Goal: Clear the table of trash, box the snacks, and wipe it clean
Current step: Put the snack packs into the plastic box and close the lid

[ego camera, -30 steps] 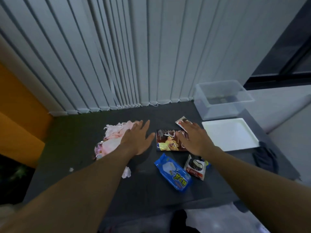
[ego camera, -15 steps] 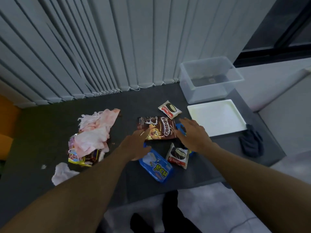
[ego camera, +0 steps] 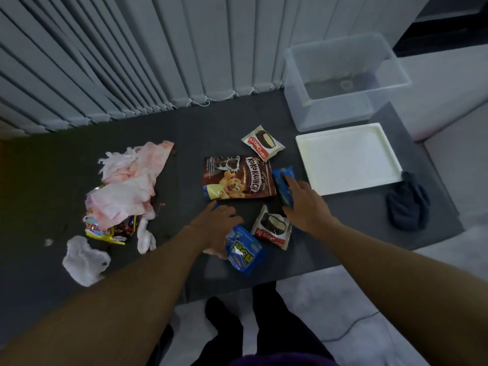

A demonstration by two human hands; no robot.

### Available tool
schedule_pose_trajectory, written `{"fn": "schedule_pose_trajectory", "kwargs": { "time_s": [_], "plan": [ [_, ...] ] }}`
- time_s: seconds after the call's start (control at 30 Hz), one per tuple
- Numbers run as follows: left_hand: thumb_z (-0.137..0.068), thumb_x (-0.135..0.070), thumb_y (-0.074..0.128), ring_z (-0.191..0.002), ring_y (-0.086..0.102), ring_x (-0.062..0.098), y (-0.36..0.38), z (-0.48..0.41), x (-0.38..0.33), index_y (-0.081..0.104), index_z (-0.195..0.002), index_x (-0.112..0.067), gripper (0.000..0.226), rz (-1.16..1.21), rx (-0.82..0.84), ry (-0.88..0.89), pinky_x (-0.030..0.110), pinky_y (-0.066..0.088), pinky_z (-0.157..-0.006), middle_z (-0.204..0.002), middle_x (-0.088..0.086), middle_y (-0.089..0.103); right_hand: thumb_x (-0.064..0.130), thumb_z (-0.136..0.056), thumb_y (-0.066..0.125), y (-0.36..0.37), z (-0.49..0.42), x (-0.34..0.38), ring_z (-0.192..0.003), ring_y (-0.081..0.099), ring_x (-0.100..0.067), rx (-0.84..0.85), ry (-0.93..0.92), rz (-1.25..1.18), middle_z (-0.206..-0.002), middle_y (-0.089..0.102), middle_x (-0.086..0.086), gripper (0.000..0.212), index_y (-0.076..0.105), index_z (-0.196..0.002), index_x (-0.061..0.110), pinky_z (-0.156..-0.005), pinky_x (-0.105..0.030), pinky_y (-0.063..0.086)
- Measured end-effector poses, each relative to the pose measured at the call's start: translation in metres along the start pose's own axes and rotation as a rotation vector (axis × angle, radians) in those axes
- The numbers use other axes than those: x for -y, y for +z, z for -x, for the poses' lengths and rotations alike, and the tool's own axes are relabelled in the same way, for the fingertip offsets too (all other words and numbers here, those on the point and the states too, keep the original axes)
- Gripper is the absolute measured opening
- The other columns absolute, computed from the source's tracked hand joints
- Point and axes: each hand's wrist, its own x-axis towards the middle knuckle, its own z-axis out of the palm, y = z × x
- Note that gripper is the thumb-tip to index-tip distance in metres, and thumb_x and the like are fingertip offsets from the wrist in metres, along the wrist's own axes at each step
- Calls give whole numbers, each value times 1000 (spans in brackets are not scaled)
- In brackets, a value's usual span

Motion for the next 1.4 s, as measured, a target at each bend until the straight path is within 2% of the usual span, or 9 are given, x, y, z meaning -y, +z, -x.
{"fn": "schedule_pose_trajectory", "kwargs": {
  "time_s": [0.13,0.23,0.33,0.43,0.53,0.73,0.97,1.23,1.4],
  "plan": [
    [-64,-57,80,-116,42,18,-9,-4,6,43,-138,-27,88,17,-64,8,37,24,-113,-125,-3,44,25,-86,69,-3,-7,-5,-118,53,-34,-3,-53,-39,-134,42,-15,88,13,-154,29,-94,-46,52],
    [-62,-58,80,-112,40,16,-18,-4,14,42,-135,-27,88,106,-135,-58,33,37,-98,-130,-4,44,27,-86,67,-11,-13,-12,-114,54,-33,-3,-111,-68,-132,42,-14,83,18,-153,29,-94,-43,51],
    [-63,-58,79,-121,44,19,-31,-2,19,40,-140,-23,93,188,-201,-116,35,41,-102,-137,-2,44,32,-86,67,-21,-18,-18,-112,55,-30,-34,-153,-97,-131,43,-12,79,22,-151,34,-92,-38,51],
    [-60,-57,79,-104,54,16,-45,-2,19,39,-132,-26,89,353,-317,-245,32,48,-88,-126,-4,51,37,-85,67,-31,-24,-21,-112,56,-27,-62,-173,-97,-129,44,-10,77,23,-149,35,-88,-37,54],
    [-61,-60,78,-98,56,13,-58,-5,19,37,-134,-25,91,456,-383,-357,33,52,-86,-123,-6,50,40,-86,67,-41,-27,-21,-113,55,-25,-94,-152,-88,-129,44,-9,76,24,-148,34,-85,-35,56],
    [-65,-67,73,-86,58,16,-86,-16,32,42,-110,-27,68,448,-517,-372,33,49,-70,-104,-7,49,41,-86,66,-52,-23,-22,-113,54,-24,-170,-106,-108,-129,43,-8,72,26,-146,37,-84,-32,55],
    [-70,-68,68,-87,54,18,-118,-24,39,43,-121,-24,71,444,-631,-423,39,51,-74,-106,-3,50,35,-87,67,-71,-18,-16,-110,55,-22,-320,-89,-182,-125,46,-5,69,28,-143,42,-82,-28,55],
    [-74,-62,70,-86,58,20,-154,-33,34,44,-102,-25,53,543,-642,-486,35,48,-70,-96,-3,50,36,-90,61,-107,-29,-13,-107,53,-16,-468,-106,-208,-128,44,-2,67,27,-148,39,-85,-24,51],
    [-76,-58,71,-89,58,21,-175,-40,33,44,-105,-20,55,577,-666,-478,39,52,-77,-99,2,51,31,-93,61,-141,-49,-19,-110,52,-18,-532,-151,-172,-129,42,-4,66,29,-150,33,-87,-21,48]
  ]
}}
